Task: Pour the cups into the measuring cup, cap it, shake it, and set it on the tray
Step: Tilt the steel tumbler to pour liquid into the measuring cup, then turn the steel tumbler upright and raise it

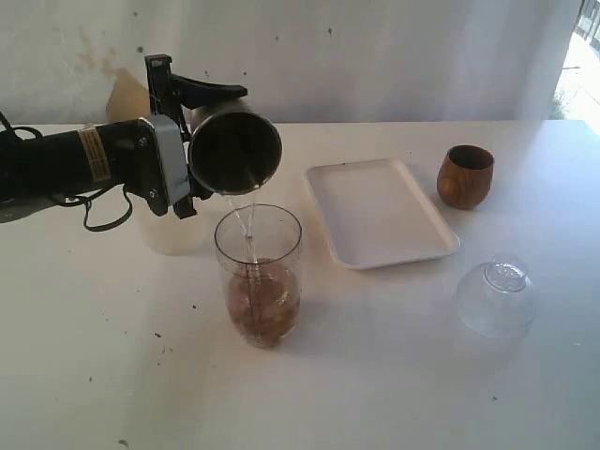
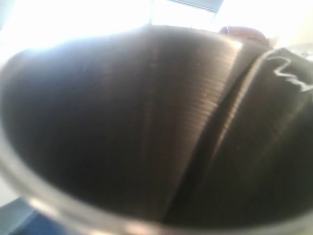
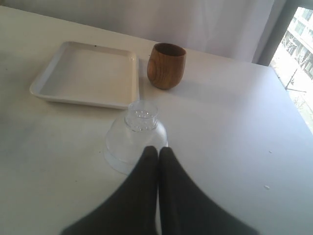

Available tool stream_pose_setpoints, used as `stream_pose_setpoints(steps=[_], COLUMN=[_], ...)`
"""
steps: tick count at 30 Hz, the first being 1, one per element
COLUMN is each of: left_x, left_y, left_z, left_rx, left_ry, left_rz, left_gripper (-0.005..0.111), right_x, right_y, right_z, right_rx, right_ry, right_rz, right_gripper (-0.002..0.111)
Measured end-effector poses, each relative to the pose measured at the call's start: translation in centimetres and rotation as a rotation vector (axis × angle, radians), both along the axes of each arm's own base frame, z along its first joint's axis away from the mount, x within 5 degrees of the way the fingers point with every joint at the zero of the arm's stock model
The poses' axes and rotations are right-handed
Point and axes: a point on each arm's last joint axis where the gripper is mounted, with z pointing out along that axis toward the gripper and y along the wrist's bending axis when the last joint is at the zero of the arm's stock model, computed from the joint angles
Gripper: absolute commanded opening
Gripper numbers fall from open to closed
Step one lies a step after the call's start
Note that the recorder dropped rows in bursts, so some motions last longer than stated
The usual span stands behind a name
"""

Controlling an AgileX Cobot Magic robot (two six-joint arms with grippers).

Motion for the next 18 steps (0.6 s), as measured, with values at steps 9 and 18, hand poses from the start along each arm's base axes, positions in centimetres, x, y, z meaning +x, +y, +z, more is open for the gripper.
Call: stream_pose_setpoints(steps=[9, 18], left_x=[-0.02, 0.27], left_y=[-0.01, 0.14], left_z=[0.05, 0.35], left_rx=[-0.157, -0.496], left_ry=[0.268, 0.774], left_rz=[0.014, 0.065], left_gripper=[0.000, 0.000], right_x=[0.00, 0.00], right_y=[0.00, 0.00], right_z=[0.00, 0.00], right_rx=[0.000, 0.000], right_ry=[0.000, 0.000], right_rz=[0.000, 0.000], right_gripper=[0.000, 0.000])
